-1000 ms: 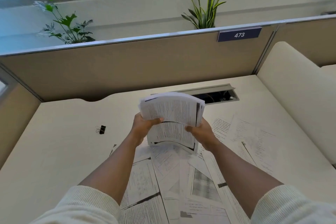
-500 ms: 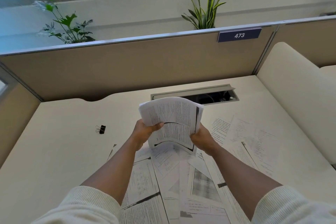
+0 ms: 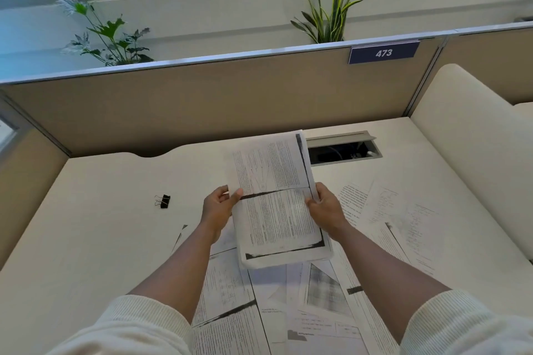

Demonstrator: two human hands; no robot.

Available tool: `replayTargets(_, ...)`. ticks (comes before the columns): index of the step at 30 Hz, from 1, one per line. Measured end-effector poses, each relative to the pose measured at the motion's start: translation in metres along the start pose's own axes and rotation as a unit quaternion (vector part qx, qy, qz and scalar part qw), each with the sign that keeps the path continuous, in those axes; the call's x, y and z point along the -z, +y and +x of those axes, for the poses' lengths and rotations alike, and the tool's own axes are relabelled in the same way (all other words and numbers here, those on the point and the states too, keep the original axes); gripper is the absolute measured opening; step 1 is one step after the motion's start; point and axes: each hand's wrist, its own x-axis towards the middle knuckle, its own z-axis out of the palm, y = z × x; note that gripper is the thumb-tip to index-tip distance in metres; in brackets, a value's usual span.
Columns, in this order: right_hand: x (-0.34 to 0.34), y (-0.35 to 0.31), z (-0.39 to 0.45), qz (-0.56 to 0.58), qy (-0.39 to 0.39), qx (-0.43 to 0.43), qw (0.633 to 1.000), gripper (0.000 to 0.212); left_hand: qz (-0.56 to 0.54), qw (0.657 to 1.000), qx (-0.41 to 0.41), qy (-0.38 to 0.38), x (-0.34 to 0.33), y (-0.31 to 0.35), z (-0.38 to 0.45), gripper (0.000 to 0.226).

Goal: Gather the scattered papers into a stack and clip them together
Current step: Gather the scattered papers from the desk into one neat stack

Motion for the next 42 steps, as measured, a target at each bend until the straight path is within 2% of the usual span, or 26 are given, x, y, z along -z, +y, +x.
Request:
replayTargets(3,0.003,0.006,-0.001,-0.009,0.006,-0.011,1.000,0.020,0.033,0.995,0.047,0.078,0.018,-0.025,-0.004,0.033)
replayTargets(5,0.003,0.011,-0.001,-0.011,0.010,-0.022,1.000,0.022,0.075,0.979,0.108,0.155,0.032,-0.048,-0.010,0.040)
replayTargets(8,0.001,0.018,-0.003,-0.009,0.008,-0.040,0.999,0.026,0.135,0.940,0.213,0.229,0.050,-0.078,-0.024,0.066)
replayTargets(10,-0.001,0.021,-0.004,-0.013,0.006,-0.047,0.999,0.028,0.178,0.914,0.253,0.261,0.056,-0.085,-0.033,0.084)
replayTargets(14,-0.004,0.026,-0.006,-0.014,0.000,-0.053,0.999,0.030,0.298,0.868,0.299,0.262,0.065,-0.088,-0.052,0.126)
replayTargets(18,-0.009,0.029,-0.009,-0.017,-0.010,-0.063,0.998,0.031,0.316,0.843,0.365,0.236,0.072,-0.093,-0.065,0.150)
replayTargets(23,-0.012,0.036,-0.015,-0.034,-0.025,-0.078,0.996,0.034,0.364,0.801,0.418,0.227,0.076,-0.104,-0.083,0.158)
replayTargets(27,-0.016,0.042,-0.022,-0.037,-0.027,-0.089,0.995,0.040,0.395,0.795,0.402,0.225,0.080,-0.122,-0.098,0.162)
replayTargets(30,-0.018,0.049,-0.030,-0.040,-0.026,-0.092,0.995,0.046,0.419,0.793,0.384,0.220,0.080,-0.132,-0.111,0.156)
replayTargets(36,-0.022,0.060,-0.044,-0.052,-0.027,-0.125,0.990,0.042,0.429,0.800,0.359,0.219,0.081,-0.140,-0.126,0.146)
replayTargets(39,-0.021,0.065,-0.051,-0.052,-0.025,-0.134,0.989,0.039,0.400,0.824,0.338,0.218,0.083,-0.146,-0.130,0.138)
replayTargets(42,-0.018,0.067,-0.056,-0.053,-0.024,-0.139,0.989,0.039,0.361,0.850,0.316,0.218,0.085,-0.152,-0.133,0.120)
